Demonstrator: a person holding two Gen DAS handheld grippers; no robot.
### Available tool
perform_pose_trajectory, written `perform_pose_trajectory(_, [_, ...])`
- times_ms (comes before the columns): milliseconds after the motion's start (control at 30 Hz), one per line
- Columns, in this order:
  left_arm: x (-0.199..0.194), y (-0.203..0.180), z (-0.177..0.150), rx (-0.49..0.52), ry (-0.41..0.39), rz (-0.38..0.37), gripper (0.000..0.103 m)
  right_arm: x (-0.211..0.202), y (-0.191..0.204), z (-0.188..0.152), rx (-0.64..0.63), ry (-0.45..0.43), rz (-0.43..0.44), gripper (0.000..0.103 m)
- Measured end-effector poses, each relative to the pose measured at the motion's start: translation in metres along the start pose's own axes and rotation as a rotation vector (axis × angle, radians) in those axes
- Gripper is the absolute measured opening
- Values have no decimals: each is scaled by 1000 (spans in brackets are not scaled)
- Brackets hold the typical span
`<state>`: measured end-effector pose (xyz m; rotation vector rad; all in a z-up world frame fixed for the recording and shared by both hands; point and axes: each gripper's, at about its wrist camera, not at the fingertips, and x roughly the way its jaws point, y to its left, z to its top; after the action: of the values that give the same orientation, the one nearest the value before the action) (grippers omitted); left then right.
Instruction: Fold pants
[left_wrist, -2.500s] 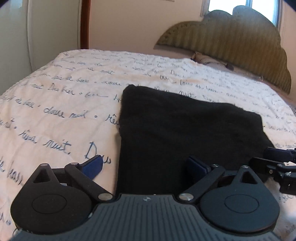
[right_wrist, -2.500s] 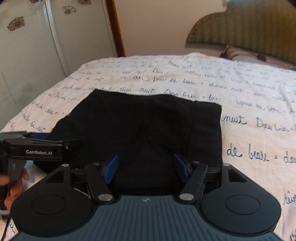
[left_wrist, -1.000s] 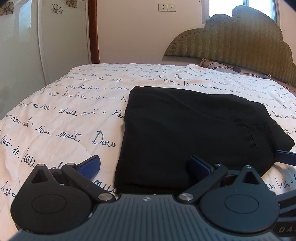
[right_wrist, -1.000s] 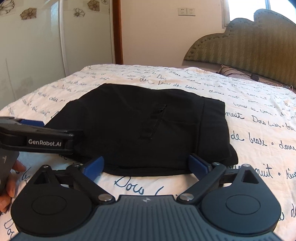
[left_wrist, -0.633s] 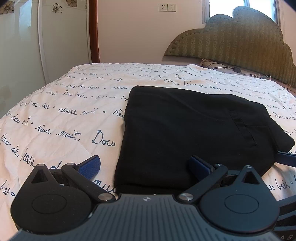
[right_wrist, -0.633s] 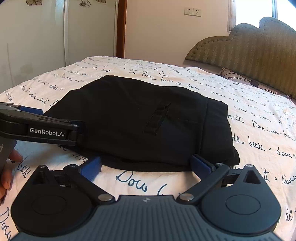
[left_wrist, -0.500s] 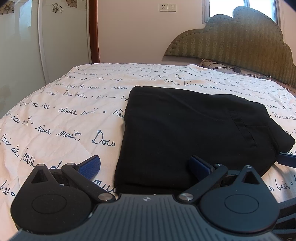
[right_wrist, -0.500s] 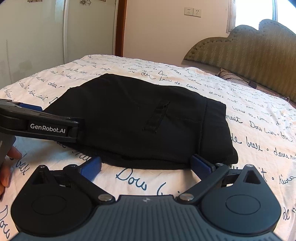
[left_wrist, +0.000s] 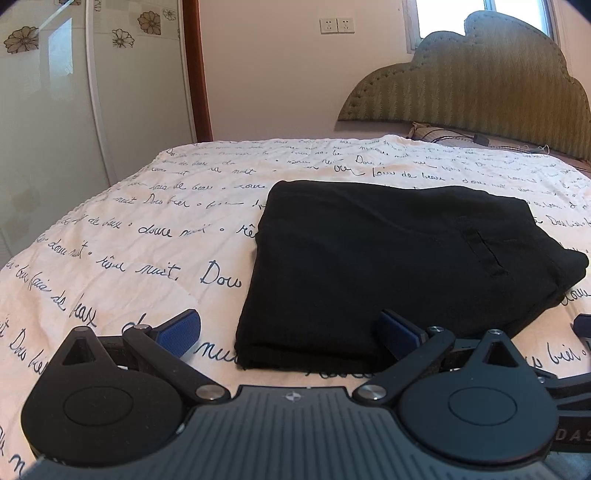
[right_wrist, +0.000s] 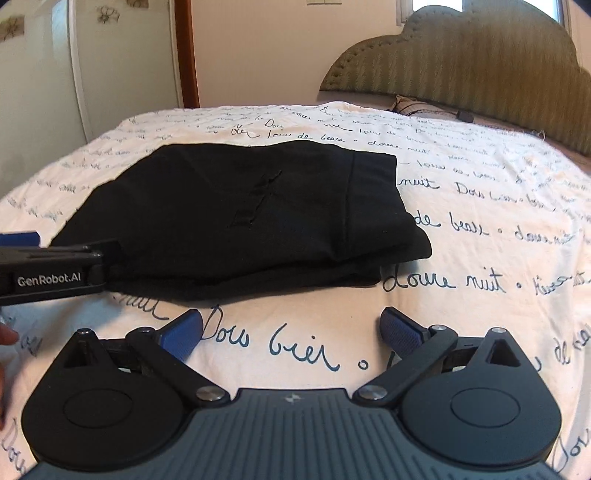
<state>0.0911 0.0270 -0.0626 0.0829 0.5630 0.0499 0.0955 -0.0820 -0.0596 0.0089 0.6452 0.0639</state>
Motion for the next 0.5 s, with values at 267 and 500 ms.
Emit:
perform_pose_trajectory(267, [-2, -5, -13, 47, 97, -57, 103, 1, -1, -1, 17, 2, -6, 103])
perform_pose_trajectory(500, [-6, -1, -18, 17, 91, -61, 103, -2, -2, -2, 34, -2, -32, 103])
